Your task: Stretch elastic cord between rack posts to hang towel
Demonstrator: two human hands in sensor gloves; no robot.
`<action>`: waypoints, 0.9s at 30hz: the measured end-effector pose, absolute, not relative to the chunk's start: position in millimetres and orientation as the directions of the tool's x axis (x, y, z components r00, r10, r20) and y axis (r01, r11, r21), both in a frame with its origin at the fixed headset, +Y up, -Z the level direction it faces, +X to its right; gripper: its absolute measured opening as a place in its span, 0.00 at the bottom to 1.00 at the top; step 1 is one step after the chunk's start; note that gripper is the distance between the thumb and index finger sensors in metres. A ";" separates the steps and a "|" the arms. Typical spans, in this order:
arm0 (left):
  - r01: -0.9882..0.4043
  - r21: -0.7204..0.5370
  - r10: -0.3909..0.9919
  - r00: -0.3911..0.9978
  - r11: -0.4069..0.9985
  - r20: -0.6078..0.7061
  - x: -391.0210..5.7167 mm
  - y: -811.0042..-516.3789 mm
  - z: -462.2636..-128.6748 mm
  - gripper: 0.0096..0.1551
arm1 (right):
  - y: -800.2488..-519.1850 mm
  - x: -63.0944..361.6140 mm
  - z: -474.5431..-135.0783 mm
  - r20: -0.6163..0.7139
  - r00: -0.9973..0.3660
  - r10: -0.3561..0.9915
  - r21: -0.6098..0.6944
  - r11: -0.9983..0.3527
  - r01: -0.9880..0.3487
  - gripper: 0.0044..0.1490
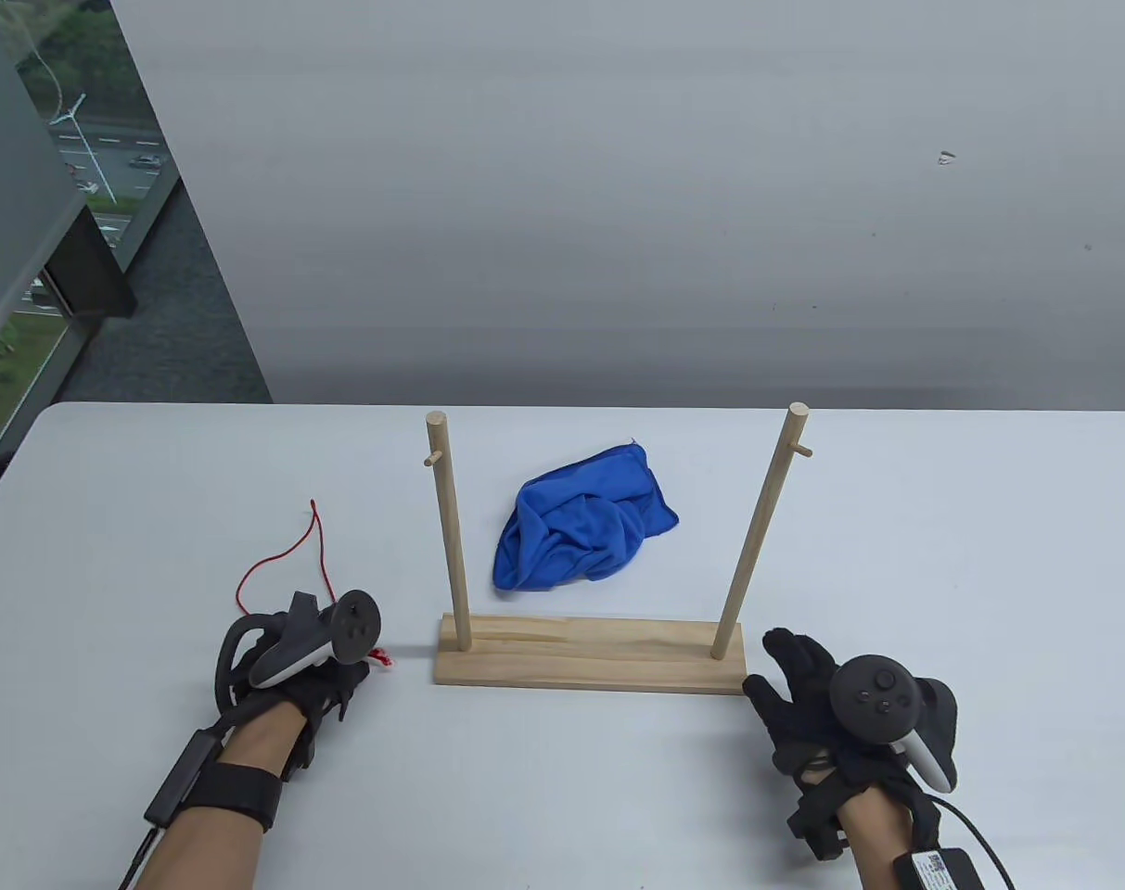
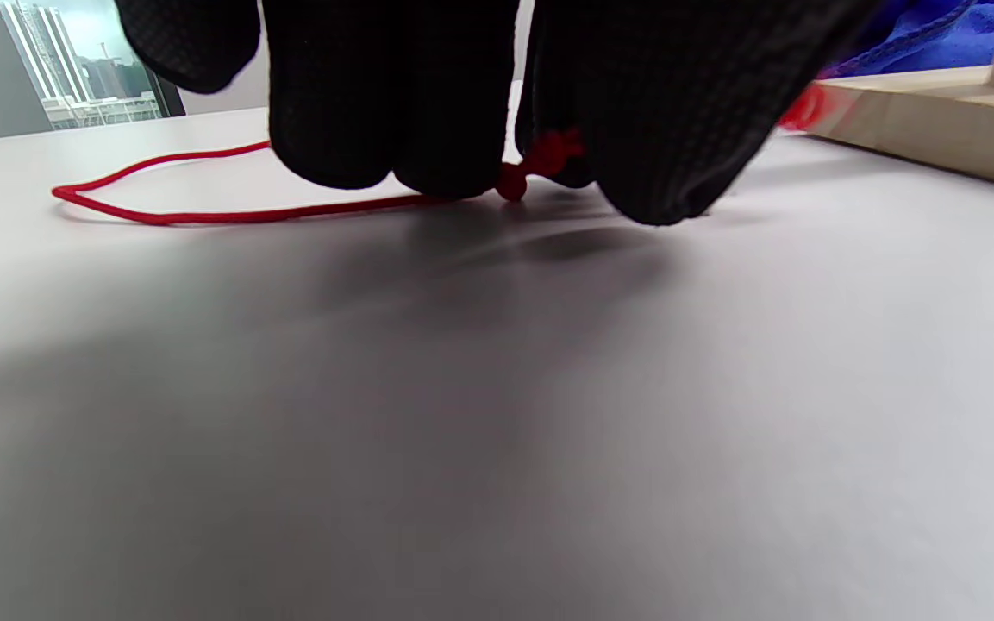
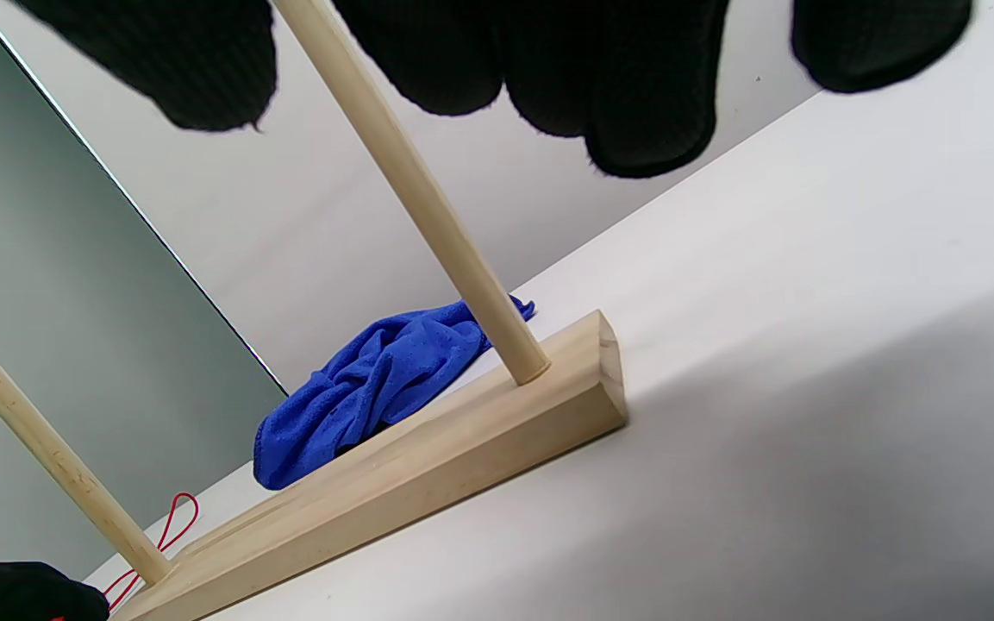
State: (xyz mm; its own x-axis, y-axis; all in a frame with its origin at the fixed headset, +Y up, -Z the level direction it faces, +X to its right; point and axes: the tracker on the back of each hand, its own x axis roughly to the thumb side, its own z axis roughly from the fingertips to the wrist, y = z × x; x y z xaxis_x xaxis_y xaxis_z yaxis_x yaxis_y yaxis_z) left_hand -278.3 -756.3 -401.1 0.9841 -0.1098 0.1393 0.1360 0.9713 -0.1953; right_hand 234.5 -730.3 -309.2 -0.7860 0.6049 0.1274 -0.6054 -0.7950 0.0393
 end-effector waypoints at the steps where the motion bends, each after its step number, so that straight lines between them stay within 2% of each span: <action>1: 0.133 -0.190 -0.108 0.985 0.973 0.136 -278.5 -756.9 -401.9 0.26 | -730.3 234.7 -309.2 0.127 -0.786 0.605 0.039 -0.795 -0.606 0.46; 16: 0.094 -0.226 -0.071 0.991 0.970 0.110 -282.2 -762.9 -408.2 0.20 | -730.7 234.4 -309.7 0.123 -0.774 0.622 0.045 -0.782 -0.621 0.46; 27: 0.107 -0.153 -0.089 0.989 0.982 0.121 -284.0 -762.4 -406.4 0.19 | -730.6 235.6 -310.1 0.124 -0.770 0.626 0.038 -0.779 -0.626 0.45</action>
